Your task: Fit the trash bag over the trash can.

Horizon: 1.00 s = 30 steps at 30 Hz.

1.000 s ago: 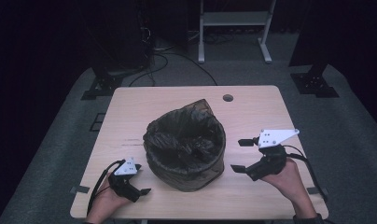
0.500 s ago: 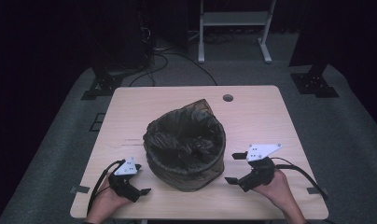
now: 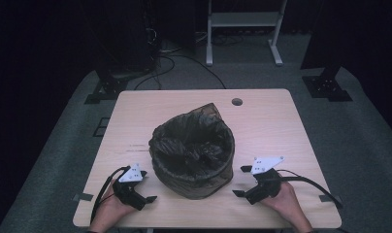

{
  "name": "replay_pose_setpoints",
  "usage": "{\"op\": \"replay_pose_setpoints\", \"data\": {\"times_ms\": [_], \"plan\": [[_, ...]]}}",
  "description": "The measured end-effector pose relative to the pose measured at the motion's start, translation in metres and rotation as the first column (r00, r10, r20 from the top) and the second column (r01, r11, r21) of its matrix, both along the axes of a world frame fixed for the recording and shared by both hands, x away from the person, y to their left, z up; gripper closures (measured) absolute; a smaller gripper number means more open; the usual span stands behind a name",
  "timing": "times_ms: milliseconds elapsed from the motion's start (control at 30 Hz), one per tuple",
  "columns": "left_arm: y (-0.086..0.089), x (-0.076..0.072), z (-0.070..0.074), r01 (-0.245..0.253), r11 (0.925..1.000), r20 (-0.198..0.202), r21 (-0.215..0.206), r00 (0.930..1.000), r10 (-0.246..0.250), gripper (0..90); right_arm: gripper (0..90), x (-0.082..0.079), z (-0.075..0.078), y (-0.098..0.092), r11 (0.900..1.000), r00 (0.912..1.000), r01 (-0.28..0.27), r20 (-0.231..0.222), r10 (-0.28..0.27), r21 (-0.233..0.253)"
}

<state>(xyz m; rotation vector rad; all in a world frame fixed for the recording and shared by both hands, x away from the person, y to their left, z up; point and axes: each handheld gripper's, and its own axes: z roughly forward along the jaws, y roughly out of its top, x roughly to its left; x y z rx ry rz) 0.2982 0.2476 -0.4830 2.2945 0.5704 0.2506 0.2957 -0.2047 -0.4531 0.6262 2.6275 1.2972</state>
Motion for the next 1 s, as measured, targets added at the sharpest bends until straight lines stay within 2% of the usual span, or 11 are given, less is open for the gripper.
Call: {"op": "replay_pose_setpoints", "data": {"times_ms": [267, 400, 567, 600, 733, 1000], "plan": [[0.0, 0.0, 0.0, 0.0, 1.0, 0.0, 0.0, 1.0, 0.0, 0.0, 9.2, 0.0, -0.013, 0.001, 0.999, 1.0, 0.007, -0.007, -0.007, -0.04], [0.0, 0.0, 0.0, 0.0, 1.0, 0.0, 0.0, 1.0, 0.0, 0.0, 9.3, 0.001, -0.023, 0.005, 0.996, 0.9999, 0.012, -0.01, -0.013, -0.086], [0.0, 0.0, 0.0, 0.001, 1.0, 0.0, 0.0, 1.0, -0.001, 0.0, 9.3, 0.0, -0.031, 0.009, 0.993, 0.9999, 0.006, -0.014, -0.008, -0.116], [0.0, 0.0, 0.0, 0.001, 1.0, 0.0, 0.0, 1.0, -0.001, 0.0, 9.3, -0.002, -0.032, 0.009, 0.993, 1.0, 0.008, -0.001, -0.008, -0.115], [0.0, 0.0, 0.0, 0.001, 1.0, 0.0, 0.0, 1.0, -0.001, 0.0, 9.6, -0.002, -0.033, 0.008, 0.995, 1.0, 0.003, 0.005, -0.002, -0.099], [0.0, 0.0, 0.0, 0.001, 1.0, 0.001, 0.0, 1.0, -0.001, 0.0, 9.7, -0.002, -0.033, 0.007, 0.995, 1.0, 0.006, 0.005, -0.005, -0.099]]}}
